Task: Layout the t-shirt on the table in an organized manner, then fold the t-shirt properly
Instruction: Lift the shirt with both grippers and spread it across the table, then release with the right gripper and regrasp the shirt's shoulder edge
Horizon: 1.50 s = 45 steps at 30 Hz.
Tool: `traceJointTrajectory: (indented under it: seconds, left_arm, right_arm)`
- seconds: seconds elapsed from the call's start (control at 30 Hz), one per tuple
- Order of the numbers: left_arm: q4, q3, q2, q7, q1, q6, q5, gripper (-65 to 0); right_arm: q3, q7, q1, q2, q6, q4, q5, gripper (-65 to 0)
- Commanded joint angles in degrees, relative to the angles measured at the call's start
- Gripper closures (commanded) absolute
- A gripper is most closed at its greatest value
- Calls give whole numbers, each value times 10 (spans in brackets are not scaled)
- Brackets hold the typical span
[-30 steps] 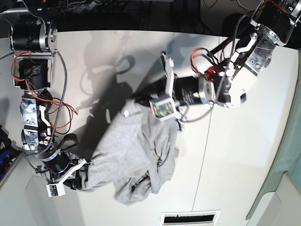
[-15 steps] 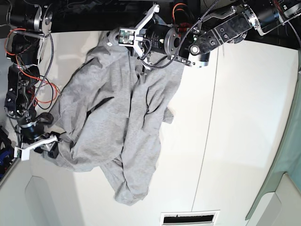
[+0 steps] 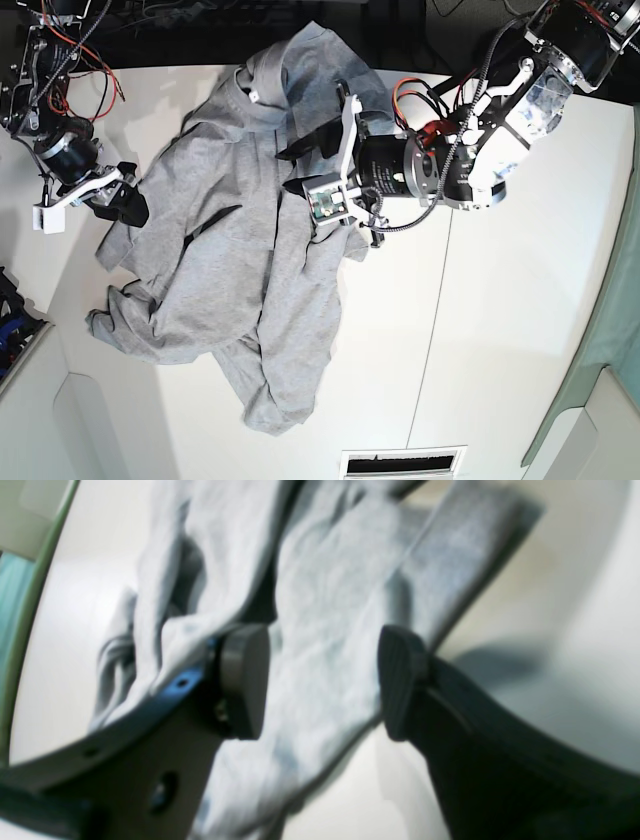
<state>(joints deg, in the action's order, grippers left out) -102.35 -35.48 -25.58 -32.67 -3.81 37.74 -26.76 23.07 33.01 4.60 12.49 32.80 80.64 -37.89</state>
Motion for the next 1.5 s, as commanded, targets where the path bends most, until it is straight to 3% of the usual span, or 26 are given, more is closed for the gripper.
traceJointTrajectory:
  seconds: [0.0, 0.13, 0.23, 0.33, 0.43, 0.63, 0.8, 0.87, 1.03, 1.27, 1.47]
  left_arm:
    - [-10, 8, -1, 5, -7, 14, -29, -263]
    - [-10, 11, -2, -15, -6, 18, -38, -263]
    - [3, 18, -1, -11, -6, -28, -5, -263]
    - [46, 38, -1, 7, -6, -57, 13, -263]
    - [108, 62, 1, 28, -6, -56, 18, -263]
    - [213, 105, 41, 60, -6, -56, 18, -263]
    - [282, 105, 73, 73, -7, -56, 18, -251]
    - [297, 105, 80, 77, -7, -56, 18, -210]
    - [301, 105, 87, 93, -18, -56, 31, 0]
    - [301, 143, 77, 75, -50, -57, 130, 0]
    - [301, 184, 38, 71, -64, -101, 129, 0]
  right_arm:
    - [-6, -13, 3, 8, 7, 21, -11, -341]
    - [-48, -13, 31, 6, 6, 42, -11, -341]
    - [-105, -13, 38, 5, 6, 43, 0, -341]
    - [-154, -20, 38, -16, -4, 43, 67, -341]
    - [-173, -28, 38, -45, -31, 43, 123, -341]
    - [-173, -28, 38, -76, -44, 43, 167, -336]
    - [-173, -35, 38, -86, -48, 43, 191, -152]
    - [-173, -35, 38, -85, -48, 43, 191, -123]
    - [-160, -36, 37, -85, -47, 43, 191, -123]
    - [-104, -54, 37, -85, -43, 78, 190, -123]
    - [-44, -54, 37, -63, -43, 92, 188, -123]
